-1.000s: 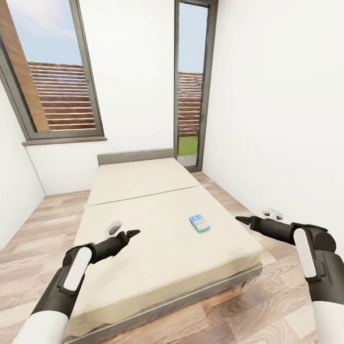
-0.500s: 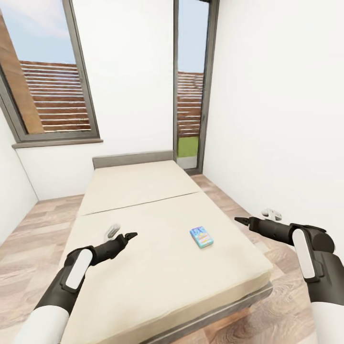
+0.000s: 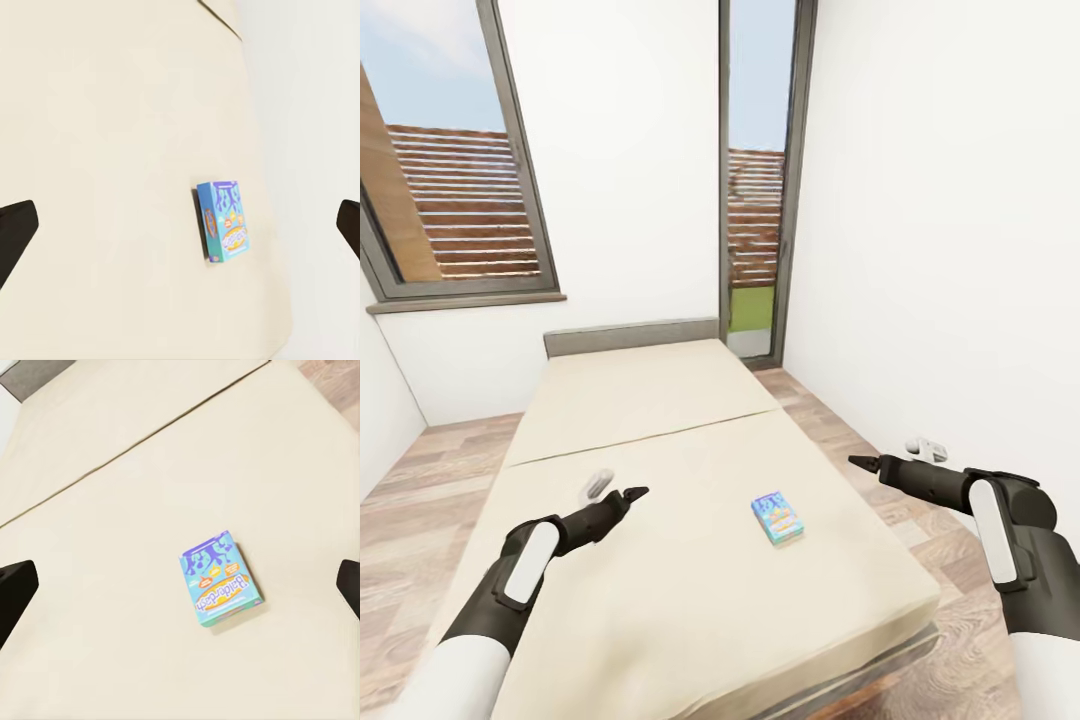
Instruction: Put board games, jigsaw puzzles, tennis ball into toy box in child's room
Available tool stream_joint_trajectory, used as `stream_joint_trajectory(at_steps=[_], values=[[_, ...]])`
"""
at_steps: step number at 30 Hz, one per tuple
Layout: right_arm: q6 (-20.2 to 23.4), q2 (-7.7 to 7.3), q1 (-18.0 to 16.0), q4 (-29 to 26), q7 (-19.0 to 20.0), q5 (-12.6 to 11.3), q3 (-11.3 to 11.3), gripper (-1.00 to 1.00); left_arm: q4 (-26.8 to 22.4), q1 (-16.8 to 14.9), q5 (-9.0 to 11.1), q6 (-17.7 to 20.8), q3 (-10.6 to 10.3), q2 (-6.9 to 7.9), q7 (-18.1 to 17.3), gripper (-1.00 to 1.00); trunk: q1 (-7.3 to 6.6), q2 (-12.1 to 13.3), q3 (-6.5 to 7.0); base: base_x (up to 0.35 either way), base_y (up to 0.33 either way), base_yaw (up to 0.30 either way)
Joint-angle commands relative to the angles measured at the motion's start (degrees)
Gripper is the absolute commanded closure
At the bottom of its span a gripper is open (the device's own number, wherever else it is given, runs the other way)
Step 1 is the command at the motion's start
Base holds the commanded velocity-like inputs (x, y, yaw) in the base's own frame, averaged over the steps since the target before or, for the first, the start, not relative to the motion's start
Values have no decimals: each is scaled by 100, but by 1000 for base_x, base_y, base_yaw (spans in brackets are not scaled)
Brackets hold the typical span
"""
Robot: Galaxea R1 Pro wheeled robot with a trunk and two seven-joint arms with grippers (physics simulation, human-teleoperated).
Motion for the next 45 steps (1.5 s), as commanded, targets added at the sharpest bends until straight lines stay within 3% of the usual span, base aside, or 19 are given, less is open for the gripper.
stream_joint_trajectory(at_steps=[1,16,45], values=[[23,1,-5,-1,45,31,-8,-100,-2,-4,-4,35,15,-3,-20,-100,0,-3,-6,50,-100,0],[23,6,-4,-1,45,33,8,-100,20,-11,-2,-63,-20,-24,213,-100,0,-3,-6,17,-236,0],[23,6,20,49,71,42,18,-100,24,-12,-5,-85,-9,-7,255,-100,0,-3,-6,19,-305,0]])
